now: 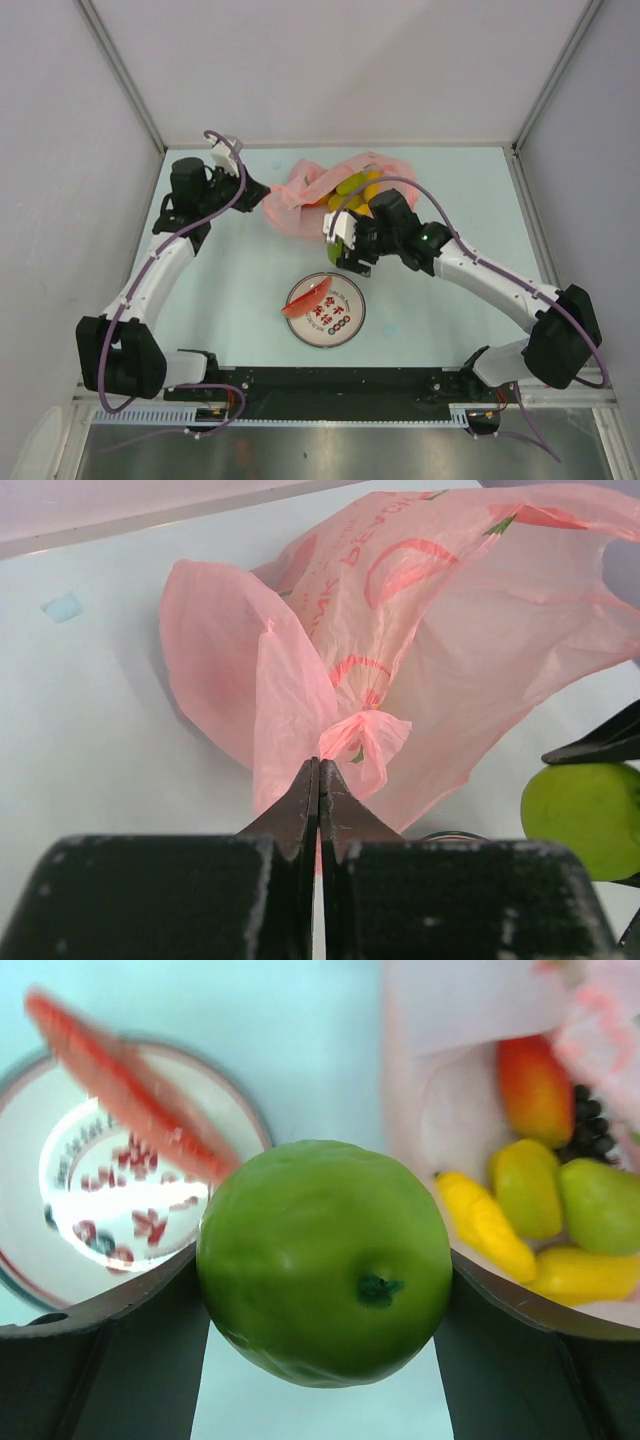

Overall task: Take the fake fruits out of the plastic bag
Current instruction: Place the fake fruit on the plate.

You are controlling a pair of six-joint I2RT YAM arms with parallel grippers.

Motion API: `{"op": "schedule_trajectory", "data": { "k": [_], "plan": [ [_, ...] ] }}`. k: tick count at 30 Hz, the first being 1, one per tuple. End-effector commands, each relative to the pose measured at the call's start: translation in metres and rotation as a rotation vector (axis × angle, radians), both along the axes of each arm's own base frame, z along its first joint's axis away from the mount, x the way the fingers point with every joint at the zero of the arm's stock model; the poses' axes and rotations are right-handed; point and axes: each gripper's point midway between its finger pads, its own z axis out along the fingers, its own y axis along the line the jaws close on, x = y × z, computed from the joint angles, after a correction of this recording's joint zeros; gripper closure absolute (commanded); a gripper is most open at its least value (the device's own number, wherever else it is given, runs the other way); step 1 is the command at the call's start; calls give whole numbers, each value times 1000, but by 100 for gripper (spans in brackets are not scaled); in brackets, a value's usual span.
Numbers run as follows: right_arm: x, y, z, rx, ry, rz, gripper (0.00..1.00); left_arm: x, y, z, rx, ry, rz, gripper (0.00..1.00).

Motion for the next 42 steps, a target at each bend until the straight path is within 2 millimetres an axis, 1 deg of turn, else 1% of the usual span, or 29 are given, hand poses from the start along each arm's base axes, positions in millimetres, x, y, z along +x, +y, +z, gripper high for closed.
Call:
{"op": "schedule_trajectory", "data": {
  "k": [1,2,5,8,9,12,15,16,17,19,23,26,29,33,37,39,40,42],
  "plan": [
    [-9,-14,-24,-70,-98,123,47,7,-2,8,-31,-21,0,100],
    [-10,-16,-34,-81,-101,132,47,7,-2,7,-33,-18,2,100],
    [-15,-13,-47,-85,-102,160,45,6,-2,8,-36,-22,3,100],
    [-23,-8,-54,-62,-76,175,39,5,-1,3,-34,-15,7,100],
    [-27,-7,-60,-66,-56,182,39,4,-2,1,-36,-7,5,100],
    [-34,-4,-69,-65,-24,198,38,5,-1,-3,-36,7,9,100],
    [-37,0,-83,-77,-9,221,39,6,-3,-7,-38,22,6,100],
    [-36,2,-93,-90,3,230,39,7,-2,-9,-36,24,8,100],
    [-35,3,-96,-91,3,233,39,8,-2,-11,-34,30,10,100],
    [-32,5,-109,-112,14,237,39,10,-2,-11,-31,38,11,100],
    [-21,8,-120,-133,-32,248,39,15,-2,-10,-33,49,12,100],
    [-17,10,-123,-135,-42,251,39,21,-2,-13,-37,50,21,100],
    [-17,14,-125,-128,-39,255,39,23,-5,-16,-39,62,14,100],
    [-18,19,-135,-124,-19,249,38,24,-5,-19,-33,71,11,100],
    [-18,24,-136,-112,-23,265,37,24,-6,-19,-33,73,9,100],
    [-20,24,-137,-111,-18,283,36,25,-6,-20,-31,75,9,100],
    [-24,24,-139,-116,-13,303,34,25,-7,-20,-31,75,7,100],
    [-24,24,-141,-117,-7,307,31,25,-7,-20,-31,74,9,100]
  ]
}}
